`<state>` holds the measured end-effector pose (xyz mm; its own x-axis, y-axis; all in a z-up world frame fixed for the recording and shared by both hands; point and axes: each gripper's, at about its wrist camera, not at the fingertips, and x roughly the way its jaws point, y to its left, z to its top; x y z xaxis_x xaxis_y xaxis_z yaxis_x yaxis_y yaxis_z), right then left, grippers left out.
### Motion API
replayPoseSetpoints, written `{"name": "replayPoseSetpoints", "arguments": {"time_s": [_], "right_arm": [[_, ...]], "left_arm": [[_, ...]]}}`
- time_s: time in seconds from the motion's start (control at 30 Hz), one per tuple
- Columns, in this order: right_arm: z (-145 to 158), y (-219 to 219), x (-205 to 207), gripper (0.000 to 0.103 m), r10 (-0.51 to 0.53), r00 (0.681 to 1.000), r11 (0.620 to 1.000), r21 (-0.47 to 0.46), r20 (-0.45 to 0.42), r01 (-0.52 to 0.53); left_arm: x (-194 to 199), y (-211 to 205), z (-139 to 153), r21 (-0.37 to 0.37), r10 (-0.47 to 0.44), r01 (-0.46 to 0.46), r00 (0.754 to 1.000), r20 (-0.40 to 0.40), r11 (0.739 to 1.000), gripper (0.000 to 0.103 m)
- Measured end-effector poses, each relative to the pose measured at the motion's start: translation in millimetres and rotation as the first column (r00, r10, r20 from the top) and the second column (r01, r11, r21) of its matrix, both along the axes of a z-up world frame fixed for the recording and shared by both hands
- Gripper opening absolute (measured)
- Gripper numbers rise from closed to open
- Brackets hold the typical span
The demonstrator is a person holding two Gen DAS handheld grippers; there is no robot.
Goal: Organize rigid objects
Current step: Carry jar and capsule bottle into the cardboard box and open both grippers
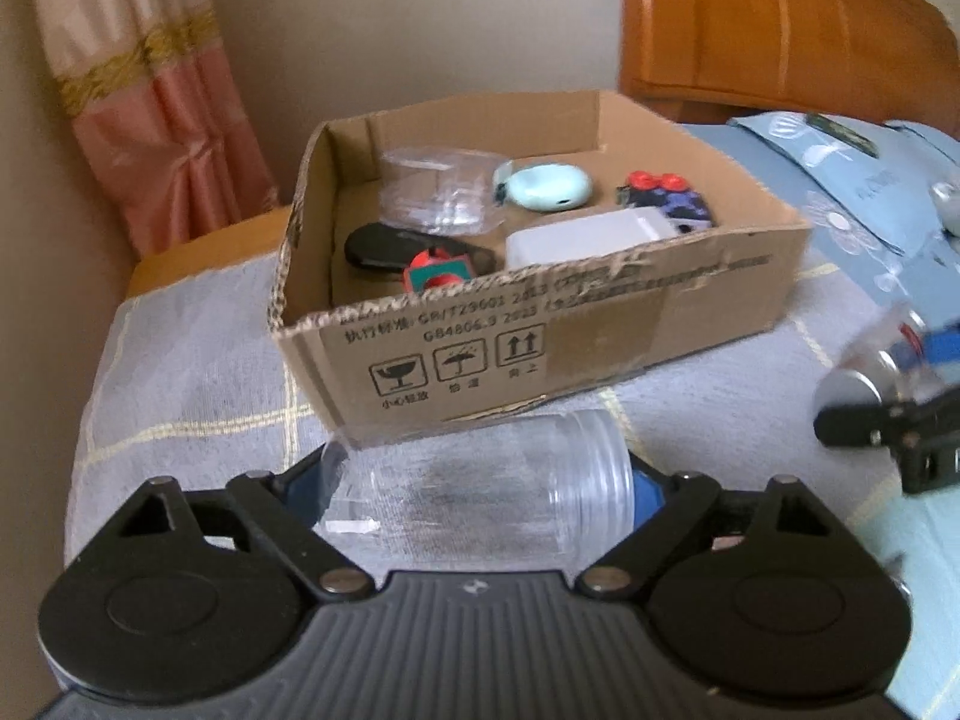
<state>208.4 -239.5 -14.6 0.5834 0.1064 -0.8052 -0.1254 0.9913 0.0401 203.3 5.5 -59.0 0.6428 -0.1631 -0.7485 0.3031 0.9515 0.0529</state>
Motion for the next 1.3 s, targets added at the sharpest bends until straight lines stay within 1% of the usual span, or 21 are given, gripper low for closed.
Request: {"name": "replayPoseSetpoints", "arguments": {"time_s": [0.17,0.27,0.4,0.57,0.7,0.8,0.9,1.0,1.03,1.07,1.2,1.3], "right_arm": [[23,-6,-7,0.096,0.076,0.997,0.997,0.0,0.032,-0.076],[35,-9,-8,0.096,0.119,0.992,0.993,0.018,0.045,-0.12],[55,-11,-2,0.096,0.162,0.985,0.985,0.046,0.065,-0.165],[82,2,21,0.096,0.209,0.97,0.976,0.039,0.123,-0.215],[94,19,48,0.096,0.238,0.96,0.97,0.015,0.145,-0.242],[98,30,68,0.096,0.254,0.956,0.966,0.002,0.146,-0.257],[97,41,88,0.096,0.263,0.953,0.965,-0.016,0.151,-0.263],[94,50,106,0.096,0.256,0.952,0.966,-0.017,0.167,-0.256],[92,52,111,0.097,0.254,0.952,0.967,-0.014,0.17,-0.255],[90,52,115,0.102,0.25,0.953,0.967,-0.007,0.171,-0.253],[88,46,116,0.103,0.236,0.959,0.967,0.061,0.155,-0.247],[84,41,106,0.103,0.237,0.96,0.967,0.055,0.147,-0.247]], "left_arm": [[-9,4,22,0.022,-0.063,0.064,0.998,-0.016,0.998,0.091],[-11,7,38,0.01,-0.091,0.091,0.996,-0.024,0.996,0.091],[-8,7,62,0.018,-0.113,0.113,0.994,-0.003,0.993,0.091],[15,2,87,0.037,-0.11,0.108,0.993,0.037,0.993,0.091],[44,-1,99,0.053,-0.09,0.086,0.994,0.061,0.995,0.091],[64,-3,102,0.051,-0.076,0.073,0.995,0.059,0.996,0.091],[83,-5,104,0.074,-0.062,0.057,0.996,0.068,0.996,0.091],[101,-3,105,0.065,-0.038,0.034,0.998,0.058,0.997,0.091],[105,-3,104,0.065,-0.032,0.028,0.998,0.059,0.997,0.091],[109,-4,104,0.069,-0.028,0.024,0.998,0.06,0.997,0.091],[120,-7,101,0.064,-0.024,0.021,0.999,0.048,0.998,0.091],[125,-19,101,0.065,-0.045,0.041,0.998,0.052,0.997,0.091]]}}
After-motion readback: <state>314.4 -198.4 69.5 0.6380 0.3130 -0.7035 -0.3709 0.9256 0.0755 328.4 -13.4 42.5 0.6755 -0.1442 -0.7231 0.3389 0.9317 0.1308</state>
